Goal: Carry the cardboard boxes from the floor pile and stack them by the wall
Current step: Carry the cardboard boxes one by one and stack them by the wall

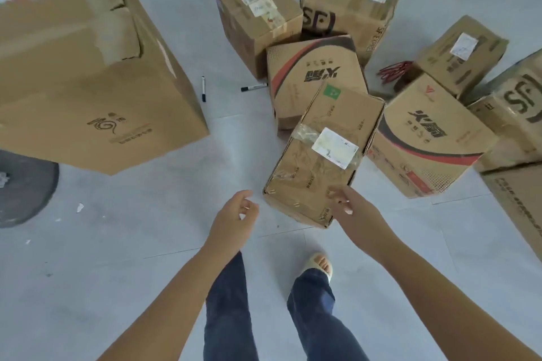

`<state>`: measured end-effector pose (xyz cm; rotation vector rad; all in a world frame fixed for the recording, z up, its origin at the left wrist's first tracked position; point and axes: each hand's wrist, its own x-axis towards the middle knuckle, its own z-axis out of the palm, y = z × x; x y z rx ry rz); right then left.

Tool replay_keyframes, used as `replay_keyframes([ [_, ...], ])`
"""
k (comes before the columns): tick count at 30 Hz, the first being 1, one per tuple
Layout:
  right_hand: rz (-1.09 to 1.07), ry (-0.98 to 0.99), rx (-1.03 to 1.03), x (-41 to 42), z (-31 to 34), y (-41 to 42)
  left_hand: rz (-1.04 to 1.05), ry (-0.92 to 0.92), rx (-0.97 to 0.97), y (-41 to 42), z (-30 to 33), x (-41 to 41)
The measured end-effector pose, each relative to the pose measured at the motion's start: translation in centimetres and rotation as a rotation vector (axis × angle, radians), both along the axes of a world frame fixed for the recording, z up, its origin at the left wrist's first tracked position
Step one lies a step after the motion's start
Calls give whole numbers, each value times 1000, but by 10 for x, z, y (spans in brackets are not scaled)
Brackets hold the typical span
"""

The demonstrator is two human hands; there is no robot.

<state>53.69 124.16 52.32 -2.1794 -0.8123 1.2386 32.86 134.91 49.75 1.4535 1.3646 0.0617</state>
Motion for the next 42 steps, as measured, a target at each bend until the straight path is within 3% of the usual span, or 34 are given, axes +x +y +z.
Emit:
replay_keyframes([
  [5,-43,-159,-4,-3,-113,70,-220,97,-71,61,-132,53],
  [7,-90,-223,-18,-9,-146,91,-368,35,-165,75,-159,67],
  [13,-287,-350,-103,-24,-180,108,-562,-213,-286,58,-168,85],
  [20,-552,-439,-110,27,-168,30,-892,-169,-367,9,-188,130],
  [22,-615,-503,-97,50,-171,0,-854,-156,-336,0,-207,153],
  [24,-678,-560,-106,76,-181,-33,-651,-133,-380,0,-236,174],
  [27,-738,-551,-71,111,-203,-87,-354,127,-385,14,-308,187],
  [29,-757,-564,-65,124,-218,-119,-315,279,-362,26,-358,190],
  [34,-733,-613,-63,135,-250,-162,-209,342,-408,45,-441,183],
  [37,-750,-635,-63,135,-263,-173,-70,365,-370,52,-459,178],
  [42,-919,-668,-168,136,-257,-168,-45,430,5,57,-415,160],
])
